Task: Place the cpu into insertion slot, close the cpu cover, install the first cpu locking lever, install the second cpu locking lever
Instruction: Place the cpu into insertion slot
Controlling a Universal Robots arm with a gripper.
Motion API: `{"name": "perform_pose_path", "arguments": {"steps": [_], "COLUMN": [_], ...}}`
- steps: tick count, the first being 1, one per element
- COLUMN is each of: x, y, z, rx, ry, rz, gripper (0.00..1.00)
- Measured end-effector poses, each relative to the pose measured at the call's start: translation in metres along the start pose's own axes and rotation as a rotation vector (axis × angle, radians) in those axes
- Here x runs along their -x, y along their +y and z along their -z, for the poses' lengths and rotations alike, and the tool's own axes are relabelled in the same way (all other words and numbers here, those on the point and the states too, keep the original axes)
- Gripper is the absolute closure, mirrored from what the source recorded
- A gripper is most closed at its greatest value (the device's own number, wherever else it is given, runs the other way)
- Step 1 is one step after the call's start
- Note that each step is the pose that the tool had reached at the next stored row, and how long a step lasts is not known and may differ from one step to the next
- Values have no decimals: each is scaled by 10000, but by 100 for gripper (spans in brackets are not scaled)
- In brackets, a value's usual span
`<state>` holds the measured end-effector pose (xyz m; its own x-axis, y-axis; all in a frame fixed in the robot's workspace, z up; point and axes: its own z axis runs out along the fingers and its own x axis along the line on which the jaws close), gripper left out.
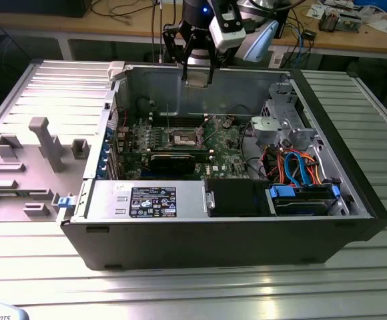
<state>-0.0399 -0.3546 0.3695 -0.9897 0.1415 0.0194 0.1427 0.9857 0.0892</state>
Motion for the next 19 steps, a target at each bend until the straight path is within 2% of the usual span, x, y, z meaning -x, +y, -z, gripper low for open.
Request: {"name": "perform_pose_path", "arguments": {"steps": [12,19], "x": [0,0], "y": [-1,-1], "z": [-7,-7], "rx": [11,13], "ry": [-48,-57], "rz": [-543,-633], "gripper": [46,46]}}
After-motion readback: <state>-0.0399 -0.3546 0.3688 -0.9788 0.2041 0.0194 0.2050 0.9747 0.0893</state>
